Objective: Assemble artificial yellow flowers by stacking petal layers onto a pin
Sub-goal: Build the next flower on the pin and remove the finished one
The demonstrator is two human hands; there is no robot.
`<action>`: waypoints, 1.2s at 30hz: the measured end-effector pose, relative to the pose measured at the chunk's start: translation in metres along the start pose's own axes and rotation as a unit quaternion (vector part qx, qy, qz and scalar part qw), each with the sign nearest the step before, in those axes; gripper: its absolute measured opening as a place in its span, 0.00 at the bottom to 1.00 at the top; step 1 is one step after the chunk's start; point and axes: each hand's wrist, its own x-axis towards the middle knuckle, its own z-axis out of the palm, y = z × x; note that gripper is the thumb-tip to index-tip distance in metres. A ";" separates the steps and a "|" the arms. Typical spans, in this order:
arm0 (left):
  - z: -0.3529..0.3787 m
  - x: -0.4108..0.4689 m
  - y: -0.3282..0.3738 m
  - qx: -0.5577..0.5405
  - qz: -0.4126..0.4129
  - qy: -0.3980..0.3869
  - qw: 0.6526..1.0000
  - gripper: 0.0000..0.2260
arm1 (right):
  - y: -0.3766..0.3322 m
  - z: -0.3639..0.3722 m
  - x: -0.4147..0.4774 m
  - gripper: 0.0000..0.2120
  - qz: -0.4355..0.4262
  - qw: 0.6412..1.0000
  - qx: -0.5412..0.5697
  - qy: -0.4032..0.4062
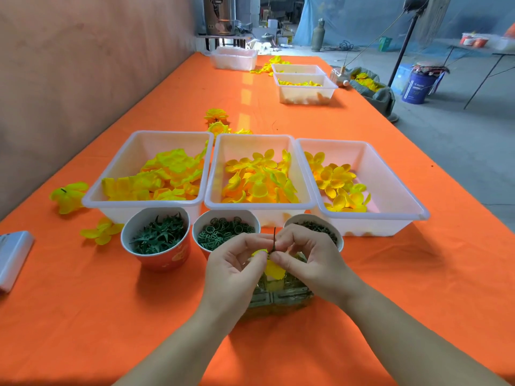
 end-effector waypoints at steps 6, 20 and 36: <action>0.002 0.003 -0.004 0.078 0.067 -0.011 0.995 0.04 | -0.005 -0.010 0.002 0.01 0.014 1.000 -0.009 -0.015; -0.010 0.016 -0.006 0.184 0.066 -0.097 0.976 0.02 | 0.024 -0.045 0.172 0.19 0.168 0.873 -0.458 -0.011; -0.007 0.009 -0.007 0.195 0.108 -0.098 0.970 0.07 | 0.035 -0.025 0.174 0.14 0.178 0.877 -0.446 -0.018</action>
